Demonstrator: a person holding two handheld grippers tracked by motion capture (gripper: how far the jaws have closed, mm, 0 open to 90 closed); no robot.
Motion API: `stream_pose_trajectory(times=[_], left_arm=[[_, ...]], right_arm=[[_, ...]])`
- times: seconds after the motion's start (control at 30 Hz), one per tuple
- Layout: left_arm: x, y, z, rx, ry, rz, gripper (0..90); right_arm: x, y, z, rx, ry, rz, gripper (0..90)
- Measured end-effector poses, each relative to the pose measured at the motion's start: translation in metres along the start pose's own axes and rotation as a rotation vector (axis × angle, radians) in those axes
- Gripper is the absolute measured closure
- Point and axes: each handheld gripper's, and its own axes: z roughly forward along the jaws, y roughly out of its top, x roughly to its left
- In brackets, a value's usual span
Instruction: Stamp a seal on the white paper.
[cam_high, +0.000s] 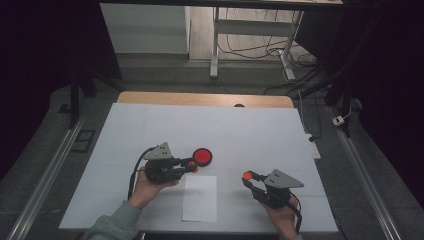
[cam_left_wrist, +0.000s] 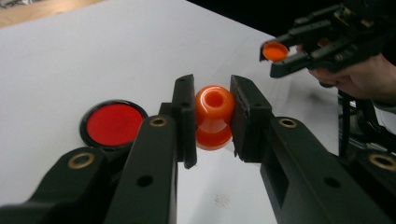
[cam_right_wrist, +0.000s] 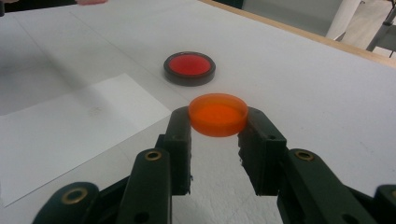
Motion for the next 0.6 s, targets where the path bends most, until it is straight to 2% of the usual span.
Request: stream_pose_trajectory(times=[0.6], left_arm=[[-0.02, -0.015, 0.013, 0.076, -0.053, 0.033, 72.9]], right_arm=[[0.001, 0.0, 0.001, 0.006, 0.002, 0.0, 64.5]])
